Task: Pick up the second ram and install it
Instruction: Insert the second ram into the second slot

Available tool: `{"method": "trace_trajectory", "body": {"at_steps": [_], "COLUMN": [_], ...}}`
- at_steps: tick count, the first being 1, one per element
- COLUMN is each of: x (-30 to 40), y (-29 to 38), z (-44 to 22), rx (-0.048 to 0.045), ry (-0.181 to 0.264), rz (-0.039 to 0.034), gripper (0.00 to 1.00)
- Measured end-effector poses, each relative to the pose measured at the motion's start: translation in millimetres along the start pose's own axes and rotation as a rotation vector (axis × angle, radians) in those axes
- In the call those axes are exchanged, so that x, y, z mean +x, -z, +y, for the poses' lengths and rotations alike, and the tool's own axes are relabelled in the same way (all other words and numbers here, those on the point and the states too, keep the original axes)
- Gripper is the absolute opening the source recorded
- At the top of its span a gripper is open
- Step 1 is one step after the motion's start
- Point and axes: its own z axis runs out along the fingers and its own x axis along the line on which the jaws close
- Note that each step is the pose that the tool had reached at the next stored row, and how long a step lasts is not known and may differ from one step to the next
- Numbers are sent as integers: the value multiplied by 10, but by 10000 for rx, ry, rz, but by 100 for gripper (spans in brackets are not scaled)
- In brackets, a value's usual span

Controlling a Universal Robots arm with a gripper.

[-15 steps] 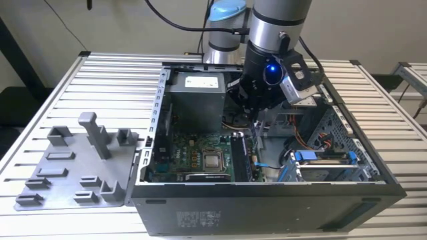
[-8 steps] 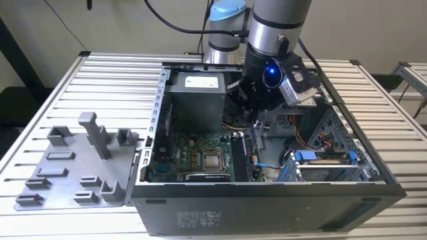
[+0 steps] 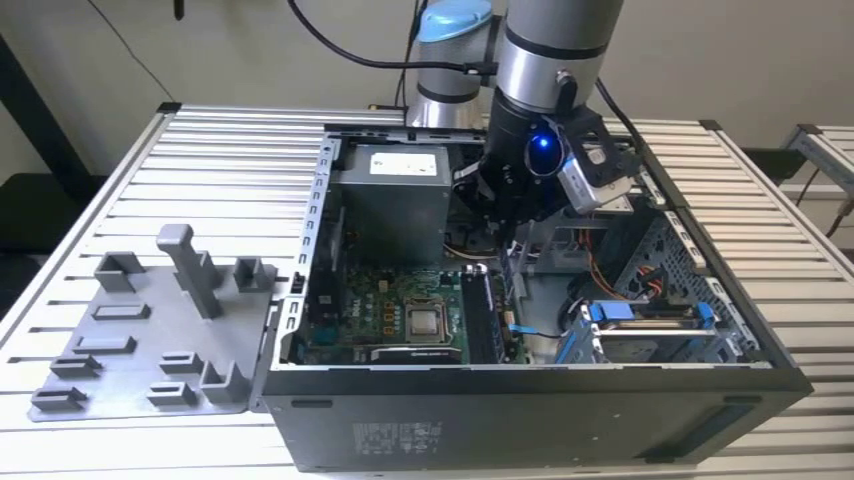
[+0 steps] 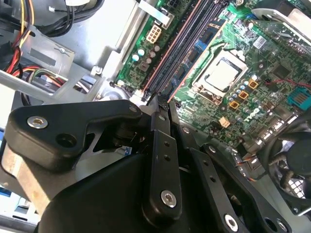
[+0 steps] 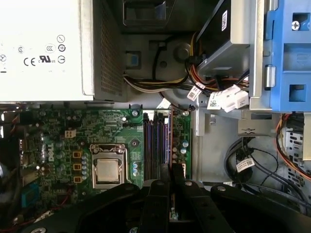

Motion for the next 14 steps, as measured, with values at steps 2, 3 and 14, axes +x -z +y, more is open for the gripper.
{"method": "trace_trajectory", "body": {"at_steps": [2, 3, 14], "x": [-1, 0, 12], "y": [-12, -19, -127], "z": [-1, -1, -5], "rx": [3, 3, 2], "ry": [1, 2, 24], "rz": [5, 6, 46], "gripper": [14, 14, 14]}}
